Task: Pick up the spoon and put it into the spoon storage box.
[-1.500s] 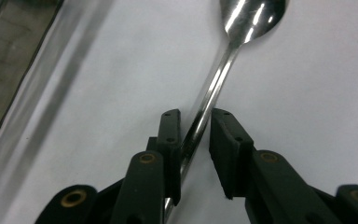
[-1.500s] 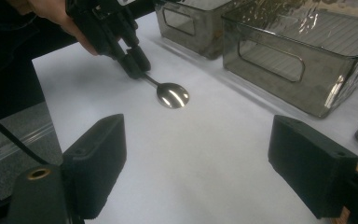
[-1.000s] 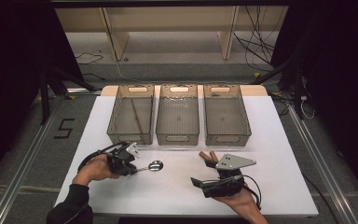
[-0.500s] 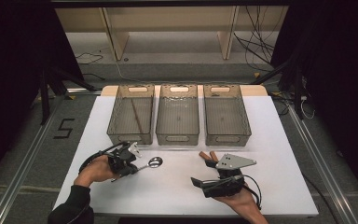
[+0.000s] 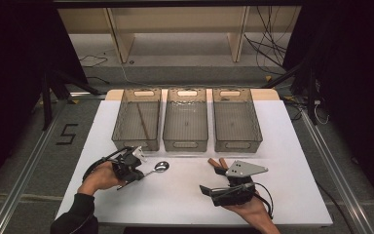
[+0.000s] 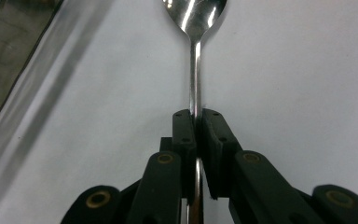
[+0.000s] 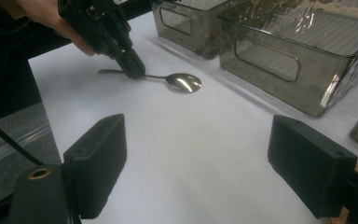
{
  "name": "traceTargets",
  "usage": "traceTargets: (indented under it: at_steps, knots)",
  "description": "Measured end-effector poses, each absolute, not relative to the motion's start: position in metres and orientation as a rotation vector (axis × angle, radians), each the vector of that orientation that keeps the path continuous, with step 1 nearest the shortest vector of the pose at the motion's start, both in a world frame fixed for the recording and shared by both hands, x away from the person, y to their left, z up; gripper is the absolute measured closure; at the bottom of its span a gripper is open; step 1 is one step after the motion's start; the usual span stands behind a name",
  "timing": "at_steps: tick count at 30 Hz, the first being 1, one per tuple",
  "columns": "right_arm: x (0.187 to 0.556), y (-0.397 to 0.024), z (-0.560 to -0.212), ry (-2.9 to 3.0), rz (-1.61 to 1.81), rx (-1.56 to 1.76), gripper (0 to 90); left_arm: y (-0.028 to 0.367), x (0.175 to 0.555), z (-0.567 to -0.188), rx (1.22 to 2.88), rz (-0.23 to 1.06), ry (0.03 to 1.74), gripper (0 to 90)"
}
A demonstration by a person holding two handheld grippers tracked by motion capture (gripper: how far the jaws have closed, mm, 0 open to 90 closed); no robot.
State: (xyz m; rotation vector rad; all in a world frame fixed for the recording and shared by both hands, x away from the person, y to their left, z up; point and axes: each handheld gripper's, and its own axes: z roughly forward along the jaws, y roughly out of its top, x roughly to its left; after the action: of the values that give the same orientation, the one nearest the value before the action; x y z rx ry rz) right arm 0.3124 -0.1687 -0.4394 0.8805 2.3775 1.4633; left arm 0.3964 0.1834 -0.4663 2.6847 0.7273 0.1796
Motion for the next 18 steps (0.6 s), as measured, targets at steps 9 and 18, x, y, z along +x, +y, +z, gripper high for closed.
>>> traceTargets:
  at_steps: [9, 18]
  knots:
    - [0.3124, -0.1688, -0.4394, 2.377, 1.464, 0.881, 20.4, 0.1820, 0.3956, -0.4653, 2.693, 0.204, 0.727, 84.1]
    - [0.3124, -0.1687, -0.4396, 2.378, 1.463, 0.883, 20.4, 0.1775, 0.3918, -0.4563, 2.671, 0.242, 0.713, 84.2]
